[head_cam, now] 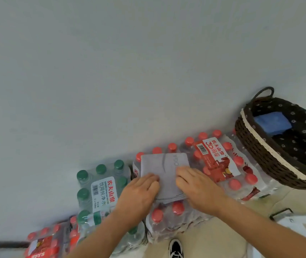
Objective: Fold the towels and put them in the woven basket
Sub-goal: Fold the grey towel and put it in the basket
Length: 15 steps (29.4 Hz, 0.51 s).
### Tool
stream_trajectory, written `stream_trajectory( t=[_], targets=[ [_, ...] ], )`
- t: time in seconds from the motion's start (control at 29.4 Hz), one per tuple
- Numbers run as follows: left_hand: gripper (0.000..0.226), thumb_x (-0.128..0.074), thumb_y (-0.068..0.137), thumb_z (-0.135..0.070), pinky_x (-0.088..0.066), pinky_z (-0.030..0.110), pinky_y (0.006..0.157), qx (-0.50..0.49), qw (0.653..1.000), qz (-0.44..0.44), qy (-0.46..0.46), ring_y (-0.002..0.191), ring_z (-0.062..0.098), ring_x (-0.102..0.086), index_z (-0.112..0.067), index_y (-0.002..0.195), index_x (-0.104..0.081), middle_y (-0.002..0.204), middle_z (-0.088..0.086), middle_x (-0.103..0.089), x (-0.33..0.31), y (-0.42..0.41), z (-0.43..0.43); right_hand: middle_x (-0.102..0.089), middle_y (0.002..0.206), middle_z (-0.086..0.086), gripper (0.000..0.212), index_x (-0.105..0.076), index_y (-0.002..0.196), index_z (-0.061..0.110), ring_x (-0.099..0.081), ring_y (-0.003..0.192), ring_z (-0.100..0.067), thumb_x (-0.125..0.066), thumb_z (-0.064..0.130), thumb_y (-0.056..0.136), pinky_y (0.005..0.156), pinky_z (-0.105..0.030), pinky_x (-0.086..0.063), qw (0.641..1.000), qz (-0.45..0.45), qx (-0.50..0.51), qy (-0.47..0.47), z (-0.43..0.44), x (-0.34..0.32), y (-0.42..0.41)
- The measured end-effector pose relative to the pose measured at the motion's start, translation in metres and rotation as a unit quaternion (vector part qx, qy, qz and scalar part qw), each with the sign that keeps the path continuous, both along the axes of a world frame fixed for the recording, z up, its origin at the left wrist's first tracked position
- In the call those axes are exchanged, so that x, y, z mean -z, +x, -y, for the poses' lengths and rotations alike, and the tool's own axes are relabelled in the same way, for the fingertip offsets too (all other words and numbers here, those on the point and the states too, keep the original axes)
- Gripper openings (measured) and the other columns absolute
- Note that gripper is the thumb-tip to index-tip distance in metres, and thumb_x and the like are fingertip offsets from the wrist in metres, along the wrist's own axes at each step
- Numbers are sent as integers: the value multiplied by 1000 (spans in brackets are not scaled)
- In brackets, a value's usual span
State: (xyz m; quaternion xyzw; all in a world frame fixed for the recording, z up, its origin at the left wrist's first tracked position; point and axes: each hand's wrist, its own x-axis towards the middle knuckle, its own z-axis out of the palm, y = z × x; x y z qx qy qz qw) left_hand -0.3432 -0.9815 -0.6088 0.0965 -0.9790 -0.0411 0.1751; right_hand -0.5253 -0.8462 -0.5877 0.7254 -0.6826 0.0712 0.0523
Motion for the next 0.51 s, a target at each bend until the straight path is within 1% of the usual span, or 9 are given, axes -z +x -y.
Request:
stream_trajectory(
  t=[0.07, 0.1, 0.2, 0.24, 0.34, 0.41, 0.48, 0.51],
  targets=[
    [22, -51, 77, -19, -55, 29, 78, 1, 1000, 4, 8, 102, 20, -67, -11, 91, -65, 107, 5, -71, 10, 1, -11, -64, 108, -11, 26, -45, 95, 13, -63, 107, -29, -35, 7, 71, 83, -35, -56, 999, 32, -3, -6, -10, 16, 1],
    [22, -50, 77, -18, -55, 29, 77, 2, 1000, 4, 7, 101, 20, -68, -10, 91, -65, 106, 6, -72, 11, 0, -15, -65, 111, -12, 27, -45, 97, 12, -62, 112, -29, -34, 7, 73, 84, -35, -56, 999, 44, -5, -16, -13, 20, 1],
    [22, -50, 78, -17, -57, 28, 74, 4, 1000, 6, -3, 97, 20, -69, -9, 91, -66, 101, 6, -72, 10, -1, -19, -65, 119, -12, 24, -46, 101, 12, -59, 119, -28, -37, 9, 79, 83, -34, -57, 998, 51, -14, -18, -18, 25, 0],
    [22, -51, 79, -18, -57, 27, 73, 1, 1000, 5, 0, 95, 19, -69, -9, 92, -67, 100, 6, -72, 9, 0, -18, -64, 123, -12, 27, -48, 104, 11, -58, 120, -28, -37, 9, 80, 84, -34, -57, 999, 49, -19, -10, -19, 28, -1],
    [27, -49, 82, -23, -57, 25, 71, -19, 999, 16, 24, 92, 17, -70, -10, 97, -67, 99, 6, -72, 8, 6, -19, -60, 132, -9, 51, -50, 125, 12, -57, 122, -26, -35, 9, 76, 90, -35, -54, 998, 27, -39, 29, -25, 34, -4],
    [28, -50, 82, -29, -57, 24, 66, -29, 996, 41, 79, 84, 15, -70, -16, 102, -63, 98, 2, -71, 6, 10, -22, -59, 133, -6, 60, -54, 131, 15, -57, 121, -22, -34, 11, 75, 93, -34, -51, 997, 21, -56, 46, -29, 31, -5],
    [25, -53, 80, -37, -51, 19, 56, -59, 982, 50, 170, 68, 8, -66, -27, 102, -60, 87, -9, -70, -5, 13, -19, -62, 129, -1, 57, -61, 127, 18, -59, 119, -17, -38, 17, 76, 94, -31, -49, 997, 26, -56, 39, -29, 26, -8],
    [21, -58, 79, -38, -49, 17, 55, -81, 970, 45, 224, 62, 4, -63, -32, 99, -62, 80, -12, -70, -12, 14, -15, -64, 126, 1, 53, -62, 126, 20, -60, 117, -14, -42, 20, 76, 93, -30, -50, 997, 45, -46, 35, -26, 22, -9]
  ],
)
